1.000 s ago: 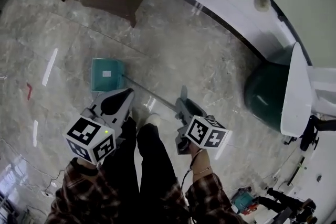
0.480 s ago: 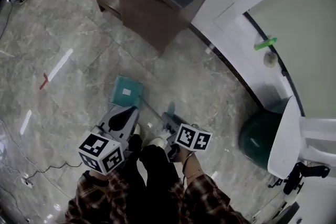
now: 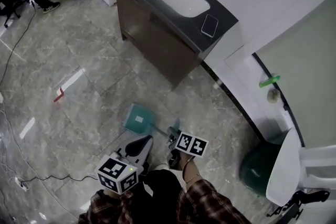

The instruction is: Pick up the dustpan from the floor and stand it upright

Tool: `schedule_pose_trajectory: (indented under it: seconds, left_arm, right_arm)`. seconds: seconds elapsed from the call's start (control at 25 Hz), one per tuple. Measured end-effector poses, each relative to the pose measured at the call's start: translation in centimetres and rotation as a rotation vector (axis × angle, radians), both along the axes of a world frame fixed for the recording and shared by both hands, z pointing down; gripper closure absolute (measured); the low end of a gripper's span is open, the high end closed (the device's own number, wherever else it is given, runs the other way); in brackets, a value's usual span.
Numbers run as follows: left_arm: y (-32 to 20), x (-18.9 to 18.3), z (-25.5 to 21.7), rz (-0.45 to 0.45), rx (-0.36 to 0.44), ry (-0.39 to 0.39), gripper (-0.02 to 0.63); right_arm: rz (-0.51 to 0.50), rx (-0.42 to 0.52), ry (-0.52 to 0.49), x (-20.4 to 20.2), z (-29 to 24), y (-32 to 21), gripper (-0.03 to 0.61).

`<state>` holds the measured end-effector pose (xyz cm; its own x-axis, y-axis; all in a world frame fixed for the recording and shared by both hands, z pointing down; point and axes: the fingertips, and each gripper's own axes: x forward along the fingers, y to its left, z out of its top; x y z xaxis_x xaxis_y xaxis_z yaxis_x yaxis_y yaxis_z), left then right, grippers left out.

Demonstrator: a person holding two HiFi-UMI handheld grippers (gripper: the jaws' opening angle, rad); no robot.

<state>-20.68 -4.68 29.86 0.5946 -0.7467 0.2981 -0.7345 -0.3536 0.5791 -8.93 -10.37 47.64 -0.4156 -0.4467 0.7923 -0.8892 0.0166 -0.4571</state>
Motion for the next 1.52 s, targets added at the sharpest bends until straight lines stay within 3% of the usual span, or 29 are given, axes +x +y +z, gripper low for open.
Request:
schedule_pose_trajectory:
  seconds: [0.28,0.52,0.76,1.12,1.28,1.52]
  left_arm:
    - [-0.8,0.0,-3.2,0.022,0.048,-0.009,0.602]
    - [-0.9,0.8,-5.2,0.057,0.08,-0.001,0.602]
    - [-1.9,5.0,-8.8,0.143,0.121,0.003,0.602]
    - [-1.7,11.3,-16.7,0.204,0.224,0.022,0.602]
    - [-1.1,13.7,-19.3,0.203,0.261,0.051,0.603]
    - [-1.0,16.1,-20.7,0.208,0.29,0.04,0.602]
  right_arm:
    - [-0.038,0.034,0.052,1.1,-2.9,0.2,0.437]
    - [-0.004,0.14,-0.013,1.5,-8.0,0.7,0.437]
    - [-0.053,0.34,-0.133,1.9,-17.1,1.7,0.437]
    - [-0.216,0.689,-0.025,4.2,-31.6,2.9,0.442]
    - [-0.242,0.809,0.024,6.8,-35.9,4.1,0.507]
    - [-0.212,0.886,0.046,10.3,-38.5,4.9,0.565]
